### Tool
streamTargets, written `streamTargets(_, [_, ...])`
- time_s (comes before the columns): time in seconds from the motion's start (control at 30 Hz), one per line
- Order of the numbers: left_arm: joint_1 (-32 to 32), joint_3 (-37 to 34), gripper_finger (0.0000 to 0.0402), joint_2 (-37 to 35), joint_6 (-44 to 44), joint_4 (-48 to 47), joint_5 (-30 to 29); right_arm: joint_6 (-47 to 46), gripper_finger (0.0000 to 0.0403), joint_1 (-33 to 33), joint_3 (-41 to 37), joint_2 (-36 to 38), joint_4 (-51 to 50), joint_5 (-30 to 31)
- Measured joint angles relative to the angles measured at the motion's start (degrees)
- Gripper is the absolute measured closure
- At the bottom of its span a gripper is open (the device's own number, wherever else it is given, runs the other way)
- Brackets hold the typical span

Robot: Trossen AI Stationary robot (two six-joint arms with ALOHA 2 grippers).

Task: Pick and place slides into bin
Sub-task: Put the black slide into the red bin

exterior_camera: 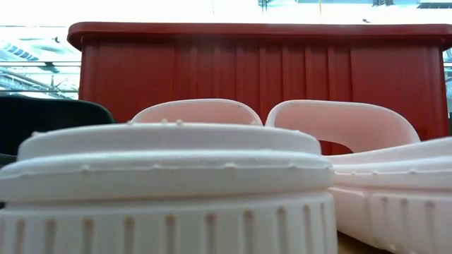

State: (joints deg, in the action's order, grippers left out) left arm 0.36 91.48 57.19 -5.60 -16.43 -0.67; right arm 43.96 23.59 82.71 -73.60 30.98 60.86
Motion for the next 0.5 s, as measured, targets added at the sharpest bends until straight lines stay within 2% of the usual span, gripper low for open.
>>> streamTargets(0.17, [0.0,0.0,0.0199,0.0,2.0,0.0,0.0,6.2,0.0403,-0.5,7.2,-0.5,-7.5,9.3])
streamTargets(0.3, [0.0,0.0,0.0199,0.0,4.8,0.0,0.0,14.8,0.0403,-1.3,13.6,-2.4,-11.2,18.5])
streamTargets(0.5, [0.0,0.0,0.0199,0.0,7.0,0.0,0.0,13.7,0.0403,-4.8,21.0,-5.0,-24.2,20.3])
